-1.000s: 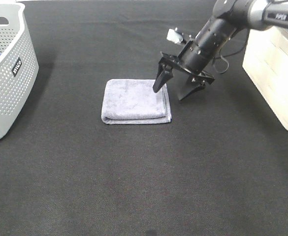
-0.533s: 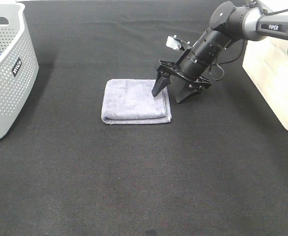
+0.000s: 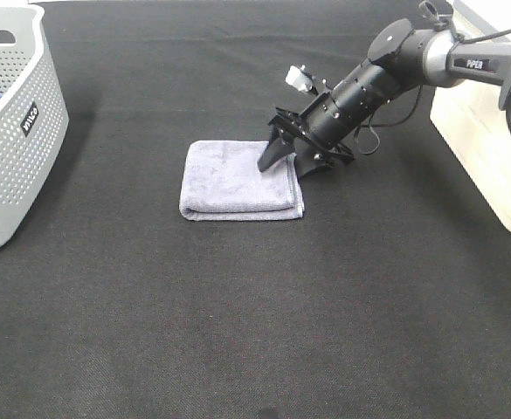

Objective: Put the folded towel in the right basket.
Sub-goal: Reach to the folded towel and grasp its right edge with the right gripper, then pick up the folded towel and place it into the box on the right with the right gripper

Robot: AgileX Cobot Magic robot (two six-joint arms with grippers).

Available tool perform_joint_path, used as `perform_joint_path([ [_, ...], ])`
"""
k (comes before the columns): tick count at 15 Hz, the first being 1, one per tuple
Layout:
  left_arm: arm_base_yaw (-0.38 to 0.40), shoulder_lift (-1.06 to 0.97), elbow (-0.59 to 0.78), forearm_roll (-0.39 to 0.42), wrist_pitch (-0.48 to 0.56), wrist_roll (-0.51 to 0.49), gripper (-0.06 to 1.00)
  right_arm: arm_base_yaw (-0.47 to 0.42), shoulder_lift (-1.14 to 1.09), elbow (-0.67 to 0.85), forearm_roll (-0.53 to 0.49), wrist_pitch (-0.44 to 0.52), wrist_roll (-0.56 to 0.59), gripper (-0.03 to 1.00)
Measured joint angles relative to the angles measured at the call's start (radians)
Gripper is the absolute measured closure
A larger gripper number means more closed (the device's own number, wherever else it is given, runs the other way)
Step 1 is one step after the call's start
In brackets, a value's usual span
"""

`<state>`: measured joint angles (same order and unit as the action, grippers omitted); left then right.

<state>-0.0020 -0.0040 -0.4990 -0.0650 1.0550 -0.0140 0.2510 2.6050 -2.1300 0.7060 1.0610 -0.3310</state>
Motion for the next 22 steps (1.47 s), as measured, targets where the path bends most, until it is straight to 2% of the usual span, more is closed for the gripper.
perform_joint_path([
  [2, 0.0, 0.0, 0.0, 0.0, 0.0, 0.0, -0.02, 0.0, 0.006, 0.0, -0.001, 0.0, -0.004, 0.71],
  [4, 0.0, 0.0, 0.0, 0.0, 0.0, 0.0, -0.02, 0.0, 0.006, 0.0, 0.001, 0.003, -0.01, 0.91],
  [7, 0.0, 0.0, 0.0, 0.0, 0.0, 0.0, -0.02, 0.0, -0.002, 0.0, 0.001, 0.015, -0.034, 0.91],
  [14, 0.0, 0.0, 0.0, 0.0, 0.0, 0.0, -0.02, 0.0, -0.195, -0.091, -0.037, 0.123, -0.042, 0.91],
  [18, 0.0, 0.0, 0.0, 0.0, 0.0, 0.0, -0.02, 0.0, -0.356, -0.116, -0.154, 0.15, -0.027, 0.91],
  [22, 0.0, 0.0, 0.0, 0.0, 0.0, 0.0, -0.02, -0.004, -0.52, -0.116, -0.406, 0.16, 0.058, 0.91],
])
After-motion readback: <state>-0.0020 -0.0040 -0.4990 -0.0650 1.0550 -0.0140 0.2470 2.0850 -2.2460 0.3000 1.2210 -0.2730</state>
